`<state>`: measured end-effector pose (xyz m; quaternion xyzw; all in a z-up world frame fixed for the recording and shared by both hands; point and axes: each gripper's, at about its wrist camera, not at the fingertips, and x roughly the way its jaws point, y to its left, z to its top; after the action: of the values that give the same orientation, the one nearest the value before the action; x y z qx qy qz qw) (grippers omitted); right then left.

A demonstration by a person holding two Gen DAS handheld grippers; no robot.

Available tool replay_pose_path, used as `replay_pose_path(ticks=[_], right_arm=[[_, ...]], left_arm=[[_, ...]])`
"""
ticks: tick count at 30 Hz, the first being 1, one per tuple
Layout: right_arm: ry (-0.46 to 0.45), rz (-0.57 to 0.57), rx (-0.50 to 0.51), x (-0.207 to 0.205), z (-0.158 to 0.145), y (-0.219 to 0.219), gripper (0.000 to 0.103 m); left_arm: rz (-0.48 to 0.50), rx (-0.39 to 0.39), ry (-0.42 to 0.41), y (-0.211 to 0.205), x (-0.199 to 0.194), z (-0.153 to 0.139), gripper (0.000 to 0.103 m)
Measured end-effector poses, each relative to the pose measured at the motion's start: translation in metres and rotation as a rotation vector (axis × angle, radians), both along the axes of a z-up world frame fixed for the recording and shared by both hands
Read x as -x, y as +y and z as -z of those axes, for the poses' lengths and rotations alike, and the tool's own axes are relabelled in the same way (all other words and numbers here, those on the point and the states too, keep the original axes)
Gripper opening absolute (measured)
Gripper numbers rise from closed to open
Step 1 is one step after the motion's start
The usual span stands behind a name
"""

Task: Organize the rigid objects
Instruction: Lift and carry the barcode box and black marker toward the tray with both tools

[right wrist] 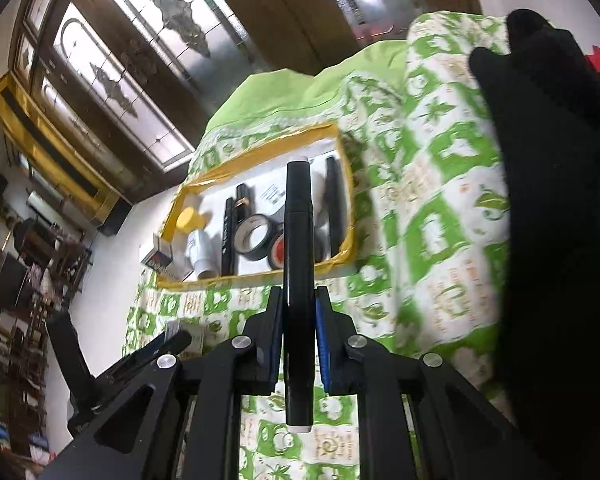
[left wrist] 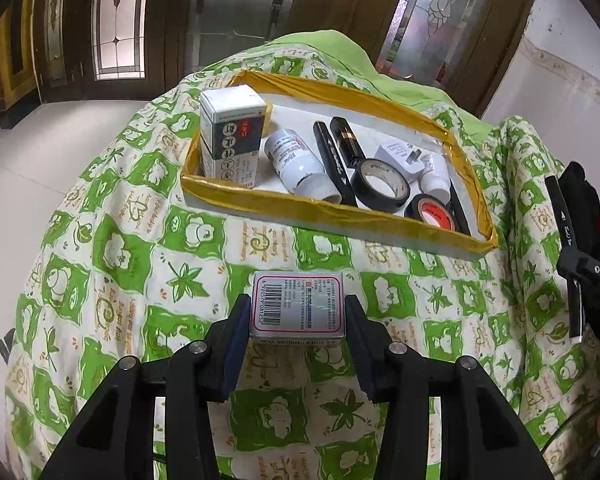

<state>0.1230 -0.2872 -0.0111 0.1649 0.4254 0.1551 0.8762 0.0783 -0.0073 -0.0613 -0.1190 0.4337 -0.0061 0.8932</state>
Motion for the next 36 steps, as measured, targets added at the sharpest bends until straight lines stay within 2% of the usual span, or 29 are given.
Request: replay_pose_path(ticks=[5, 18, 29, 36], right_arm=[[0.044, -0.011, -0.038, -0.006, 0.013, 0.0, 0.014], [0.042, -0.041, -0.089, -0.005, 0.015, 0.009, 0.014], [0.042, -0.041, -0.105, -0.004, 0.013, 0.006, 0.014], [0.044, -0.04, -0.102, -0.005, 0.013, 0.007, 0.014]], left_arm=[[0.005, -0.037, 0.017, -0.004, 0.004, 0.001, 0.048], [0.047, -0.176, 0.053, -0.029, 0.004, -0.011, 0.048], [0.09, -0.205, -0.004, -0.049, -0.013, -0.046, 0.048], [0.102, -0.221, -0.024, -0.054, -0.02, -0.054, 0.048]])
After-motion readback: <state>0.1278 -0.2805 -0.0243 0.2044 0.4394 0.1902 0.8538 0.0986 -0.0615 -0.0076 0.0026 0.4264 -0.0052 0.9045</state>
